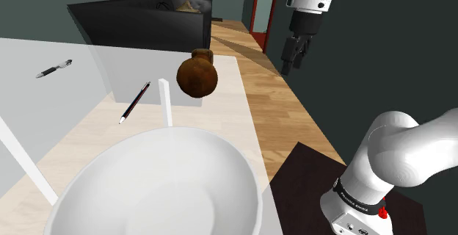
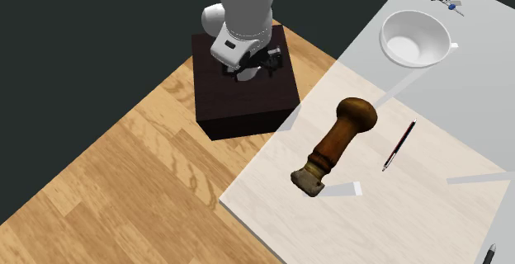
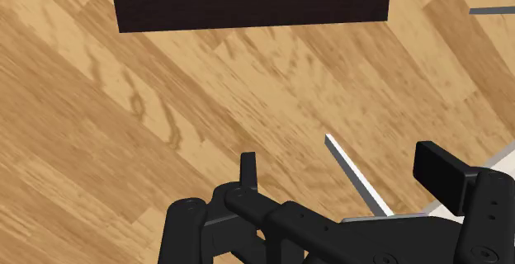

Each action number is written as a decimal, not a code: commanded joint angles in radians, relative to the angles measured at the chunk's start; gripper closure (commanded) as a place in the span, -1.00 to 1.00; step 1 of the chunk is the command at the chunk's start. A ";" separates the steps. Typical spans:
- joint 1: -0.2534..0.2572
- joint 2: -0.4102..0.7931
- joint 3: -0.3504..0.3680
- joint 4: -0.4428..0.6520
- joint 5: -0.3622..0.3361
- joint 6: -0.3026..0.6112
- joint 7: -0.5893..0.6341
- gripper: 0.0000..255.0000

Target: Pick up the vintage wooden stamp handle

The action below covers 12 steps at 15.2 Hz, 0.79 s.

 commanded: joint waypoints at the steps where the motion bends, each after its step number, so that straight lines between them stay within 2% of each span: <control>1: 0.000 0.000 0.000 0.000 0.000 0.000 0.000 -1.00; 7: -0.026 0.199 0.137 0.182 0.077 -0.020 0.288 -1.00; 12: -0.051 0.398 0.230 0.380 0.100 -0.047 0.527 -1.00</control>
